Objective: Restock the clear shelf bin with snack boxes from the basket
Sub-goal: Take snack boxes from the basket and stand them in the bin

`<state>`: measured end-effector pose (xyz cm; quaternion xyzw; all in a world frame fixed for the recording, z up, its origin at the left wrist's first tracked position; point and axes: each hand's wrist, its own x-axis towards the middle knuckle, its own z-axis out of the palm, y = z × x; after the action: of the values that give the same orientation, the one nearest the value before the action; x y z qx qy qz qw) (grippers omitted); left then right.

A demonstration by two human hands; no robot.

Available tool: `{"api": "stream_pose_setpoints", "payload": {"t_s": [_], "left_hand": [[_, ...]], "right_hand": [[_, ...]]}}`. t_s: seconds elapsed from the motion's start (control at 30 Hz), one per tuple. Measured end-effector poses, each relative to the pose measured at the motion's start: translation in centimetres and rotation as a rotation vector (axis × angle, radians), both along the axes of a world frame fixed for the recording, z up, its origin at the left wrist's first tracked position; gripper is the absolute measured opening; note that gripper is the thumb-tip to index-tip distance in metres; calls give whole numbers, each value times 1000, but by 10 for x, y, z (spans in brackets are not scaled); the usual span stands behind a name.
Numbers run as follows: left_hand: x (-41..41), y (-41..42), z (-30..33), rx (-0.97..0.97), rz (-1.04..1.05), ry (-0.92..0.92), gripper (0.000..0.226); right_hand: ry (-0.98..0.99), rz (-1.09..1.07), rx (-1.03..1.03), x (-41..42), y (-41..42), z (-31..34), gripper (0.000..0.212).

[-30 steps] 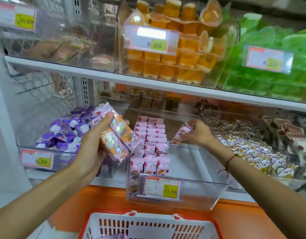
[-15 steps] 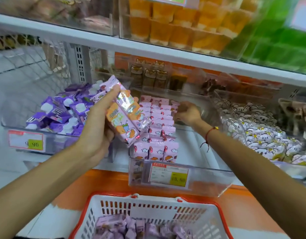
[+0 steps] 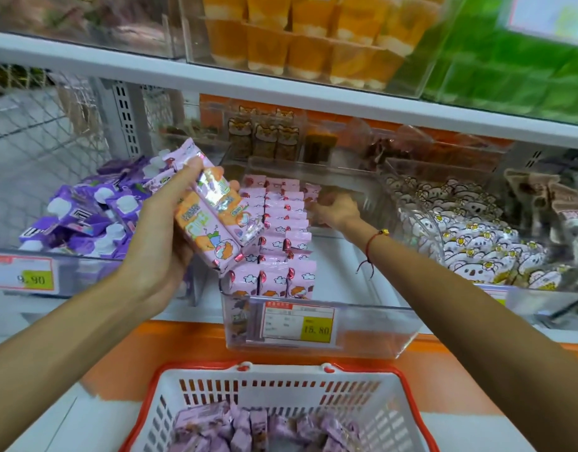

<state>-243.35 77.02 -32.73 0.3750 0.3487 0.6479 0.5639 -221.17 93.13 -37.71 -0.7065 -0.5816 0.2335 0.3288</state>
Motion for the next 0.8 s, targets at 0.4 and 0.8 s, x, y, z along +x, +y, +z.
{"api": "stream_pose_setpoints", "payload": {"t_s": [0.4,0.8], "left_hand": [[-2,-2,0,-45,-4,44,30],[30,1,38,170,-18,321,35]], "right_hand": [[86,24,-130,-8,-2,1,29],[494,473,126,-4,-132,86,21]]}}
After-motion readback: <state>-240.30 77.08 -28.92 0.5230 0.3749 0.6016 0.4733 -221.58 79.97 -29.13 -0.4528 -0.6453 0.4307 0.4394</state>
